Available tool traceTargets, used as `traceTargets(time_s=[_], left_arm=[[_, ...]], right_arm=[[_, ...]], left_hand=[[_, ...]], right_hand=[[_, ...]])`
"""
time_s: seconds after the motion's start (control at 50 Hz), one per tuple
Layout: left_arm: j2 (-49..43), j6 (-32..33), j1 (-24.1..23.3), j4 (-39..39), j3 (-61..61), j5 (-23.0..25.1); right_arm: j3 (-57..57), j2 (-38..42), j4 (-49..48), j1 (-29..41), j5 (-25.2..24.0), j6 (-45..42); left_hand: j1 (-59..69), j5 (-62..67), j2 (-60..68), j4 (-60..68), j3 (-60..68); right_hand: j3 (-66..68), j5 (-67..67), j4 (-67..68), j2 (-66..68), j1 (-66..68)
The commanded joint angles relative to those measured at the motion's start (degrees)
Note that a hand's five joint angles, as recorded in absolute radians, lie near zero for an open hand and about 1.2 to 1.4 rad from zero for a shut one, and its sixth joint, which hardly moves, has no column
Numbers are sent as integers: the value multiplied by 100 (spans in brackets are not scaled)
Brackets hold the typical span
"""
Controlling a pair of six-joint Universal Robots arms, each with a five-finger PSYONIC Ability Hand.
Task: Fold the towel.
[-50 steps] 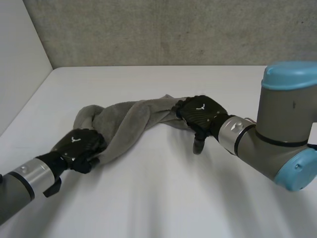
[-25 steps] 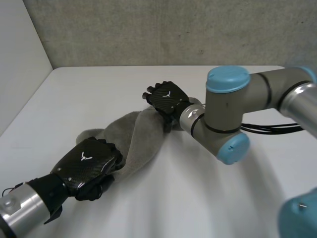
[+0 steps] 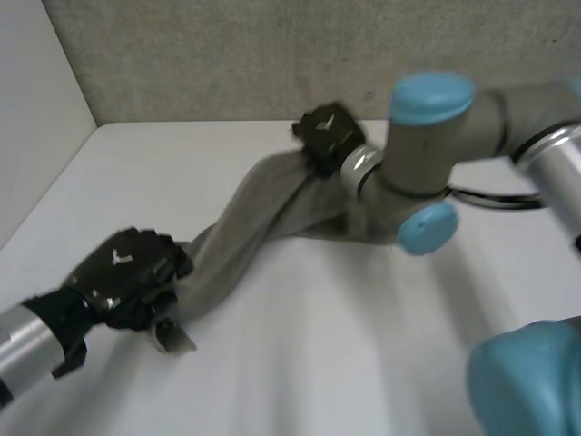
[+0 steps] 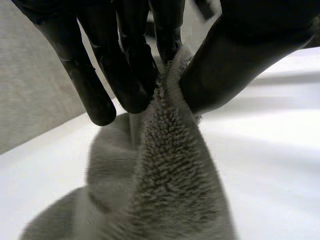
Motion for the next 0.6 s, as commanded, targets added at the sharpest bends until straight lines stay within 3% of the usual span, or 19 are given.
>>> traceTargets(time_s=[0.02, 0.04, 0.08, 0.1, 0.16, 0.18, 0.2, 0.22, 0.24, 0.42, 0.6], left_arm=[[-918, -119, -133, 19, 995, -235], [-1103, -198, -194, 19, 1145, -331], [-1261, -286, -238, 27, 1233, -402], [-1402, -365, -282, 28, 1295, -437], [-1535, -410, -344, 36, 1313, -438], [-1666, -427, -414, 54, 1331, -438], [-1780, -419, -475, 63, 1331, -446], [-1781, -419, -476, 63, 1331, -446], [-1894, -419, -519, 63, 1331, -446], [-2168, -384, -555, 63, 1331, -455], [-2115, -401, -546, 63, 1269, -446]], right_arm=[[1758, -1571, 998, -370, 152, 174], [1764, -1575, 1002, -371, 152, 173], [3330, -2301, 1404, -484, -76, -369], [3338, -2304, 1406, -485, -77, -372], [4921, -2891, 1485, -520, -199, -1177], [5555, -3102, 1468, -520, -252, -1450], [5561, -3104, 1467, -520, -253, -1453], [6110, -3278, 1415, -529, -305, -1583], [6472, -3376, 1302, -520, -358, -1567], [6994, -4089, 712, -529, -762, -811], [6363, -4370, 35, -564, -1123, -380]], left_hand=[[628, 415, 261, 185, 259], [628, 415, 261, 185, 259], [628, 415, 261, 185, 259], [614, 401, 247, 170, 245], [614, 401, 247, 170, 245], [614, 401, 247, 170, 245], [614, 401, 247, 170, 245], [614, 401, 247, 170, 245], [614, 401, 247, 170, 245], [597, 384, 230, 153, 228], [580, 367, 213, 137, 211]], right_hand=[[313, 405, 311, 370, 419], [313, 405, 311, 370, 419], [313, 405, 311, 370, 419], [313, 405, 311, 370, 419], [313, 405, 311, 370, 419], [-2279, -2187, -2281, -2222, -2173], [-2305, -2213, -2307, -2248, -2199], [-4287, -4195, -4289, -4230, -4181], [-4524, -4431, -4525, -4466, -4417], [-5687, -5594, -5688, -5629, -5580], [-5771, -5678, -5772, -5714, -5665]])
